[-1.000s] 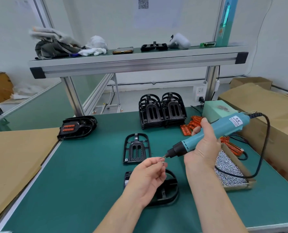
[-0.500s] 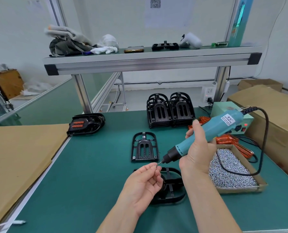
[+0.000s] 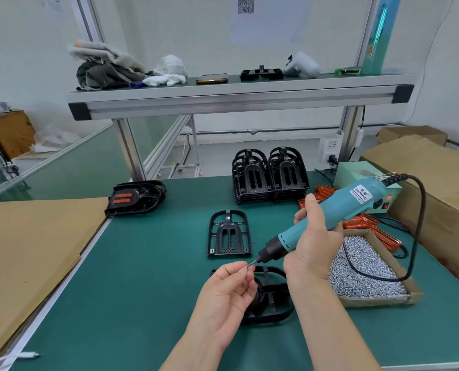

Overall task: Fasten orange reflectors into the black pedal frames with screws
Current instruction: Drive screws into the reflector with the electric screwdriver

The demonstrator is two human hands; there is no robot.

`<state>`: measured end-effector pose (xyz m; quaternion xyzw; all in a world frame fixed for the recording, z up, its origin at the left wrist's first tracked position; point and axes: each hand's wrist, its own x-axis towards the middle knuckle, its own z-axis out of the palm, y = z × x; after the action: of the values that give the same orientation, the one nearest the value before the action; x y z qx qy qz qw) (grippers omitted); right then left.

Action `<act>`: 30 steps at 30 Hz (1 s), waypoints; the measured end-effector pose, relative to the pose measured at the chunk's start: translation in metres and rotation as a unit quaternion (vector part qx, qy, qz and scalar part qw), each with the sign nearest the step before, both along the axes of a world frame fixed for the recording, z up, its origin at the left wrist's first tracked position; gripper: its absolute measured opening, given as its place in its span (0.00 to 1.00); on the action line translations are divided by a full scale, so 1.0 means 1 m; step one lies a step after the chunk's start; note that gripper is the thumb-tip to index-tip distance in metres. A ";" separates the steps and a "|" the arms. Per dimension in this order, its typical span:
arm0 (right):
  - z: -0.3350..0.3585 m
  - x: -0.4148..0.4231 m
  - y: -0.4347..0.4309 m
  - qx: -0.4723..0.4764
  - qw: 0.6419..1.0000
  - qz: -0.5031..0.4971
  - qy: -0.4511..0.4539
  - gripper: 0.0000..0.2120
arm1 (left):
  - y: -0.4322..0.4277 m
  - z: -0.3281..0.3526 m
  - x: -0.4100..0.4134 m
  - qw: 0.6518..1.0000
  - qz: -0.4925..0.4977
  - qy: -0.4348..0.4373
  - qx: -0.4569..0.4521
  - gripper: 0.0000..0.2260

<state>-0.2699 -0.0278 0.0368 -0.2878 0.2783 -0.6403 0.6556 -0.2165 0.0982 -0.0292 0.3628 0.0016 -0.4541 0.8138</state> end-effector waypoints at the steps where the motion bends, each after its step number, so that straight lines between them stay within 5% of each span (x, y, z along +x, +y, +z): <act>1: -0.001 0.000 0.000 0.003 1.000 -0.001 0.001 0.13 | 0.000 -0.001 -0.001 1.000 0.008 -0.029 0.010 0.08; 8: 0.000 0.005 -0.003 0.036 0.999 -0.015 0.014 0.09 | 0.000 0.000 -0.006 0.959 0.085 -0.264 0.064 0.12; 16: -0.006 0.011 0.000 0.038 0.999 -0.007 0.025 0.09 | 0.006 -0.009 0.004 0.927 0.074 -0.358 0.084 0.12; 19: -0.007 0.013 0.002 0.023 0.999 -0.003 0.029 0.09 | 0.013 -0.014 0.014 0.907 0.033 -0.403 0.118 0.23; 22: -0.009 0.016 0.004 0.000 0.999 0.004 0.041 0.10 | 0.030 -0.020 0.033 0.841 0.008 -0.505 0.194 0.32; 26: -0.013 0.022 0.013 -0.048 0.997 0.024 0.059 0.09 | 0.051 -0.030 0.059 0.729 -0.143 -0.614 0.269 0.52; 30: -0.019 0.032 0.030 -0.089 0.992 0.068 0.063 0.07 | 0.052 -0.036 0.062 0.690 -0.174 -0.633 0.305 0.57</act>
<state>-0.2377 0.0019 0.0180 -0.4030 0.2405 -0.5973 0.6504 -0.1547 0.1498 -0.0651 0.7864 -0.4385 -0.2251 0.3722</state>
